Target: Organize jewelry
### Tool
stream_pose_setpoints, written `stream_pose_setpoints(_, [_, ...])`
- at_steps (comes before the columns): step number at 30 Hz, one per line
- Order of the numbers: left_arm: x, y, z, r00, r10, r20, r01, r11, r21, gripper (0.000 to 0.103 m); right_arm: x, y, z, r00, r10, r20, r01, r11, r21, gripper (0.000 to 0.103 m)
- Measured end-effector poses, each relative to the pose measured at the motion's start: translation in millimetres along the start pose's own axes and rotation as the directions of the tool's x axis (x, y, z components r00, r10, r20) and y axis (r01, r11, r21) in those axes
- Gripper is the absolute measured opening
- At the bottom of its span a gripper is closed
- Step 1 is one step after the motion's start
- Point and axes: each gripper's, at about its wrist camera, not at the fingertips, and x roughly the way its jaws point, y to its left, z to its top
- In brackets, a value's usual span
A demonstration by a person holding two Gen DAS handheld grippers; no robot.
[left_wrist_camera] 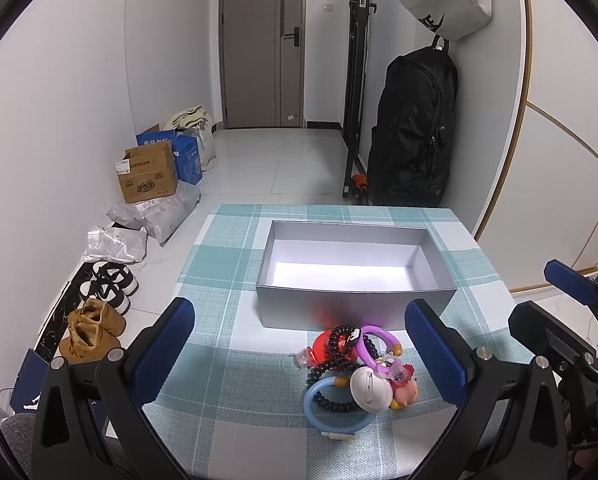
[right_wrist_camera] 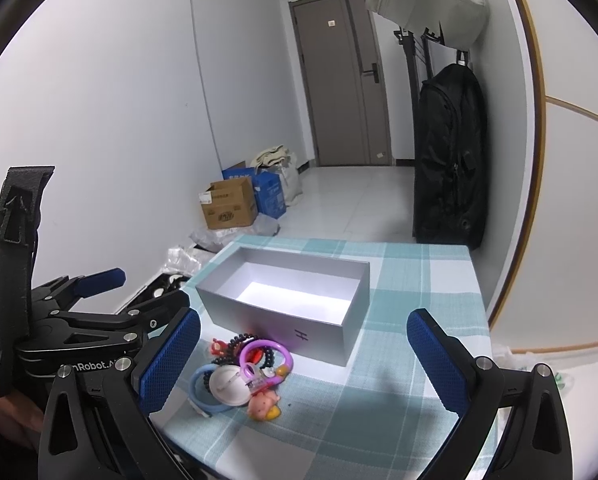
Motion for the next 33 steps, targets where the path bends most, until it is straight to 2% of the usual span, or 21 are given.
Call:
stream_pose_setpoints(14, [8,3,-1,0.999,-0.021,-0.037,0.021,1.0,-0.006,0.102,6,-1,-1,0.999,0.013,-0.032,-0.013,1.0,0.003,0.103])
stream_pose_setpoints(21, [15,12,-3,0.997,-0.017,-0.076,0.016,1.0,-0.016,0.102,21,-2,-8,0.989,0.078,-0.124,-0.077,0.997,0.019,0.102])
stream_pose_setpoints(24, [21,24,-5,0.992,-0.045,-0.114,0.039,0.997,-0.059,0.099,28,-1,-12,0.979,0.115,-0.17,-0.112,0.993,0.03,0.097])
stream_pose_setpoints(28, [24,39,-11,0.989,-0.049,-0.141,0.035,0.994,-0.102,0.099,38,1,-19,0.962,0.147,-0.231,-0.141,0.989,0.043,0.093])
stream_pose_setpoints(33, [29,51,-14,0.984,-0.069,-0.163,0.049,0.991,-0.128,0.099,59,0,-34,0.919,0.192,-0.344,-0.177,0.981,0.073,0.08])
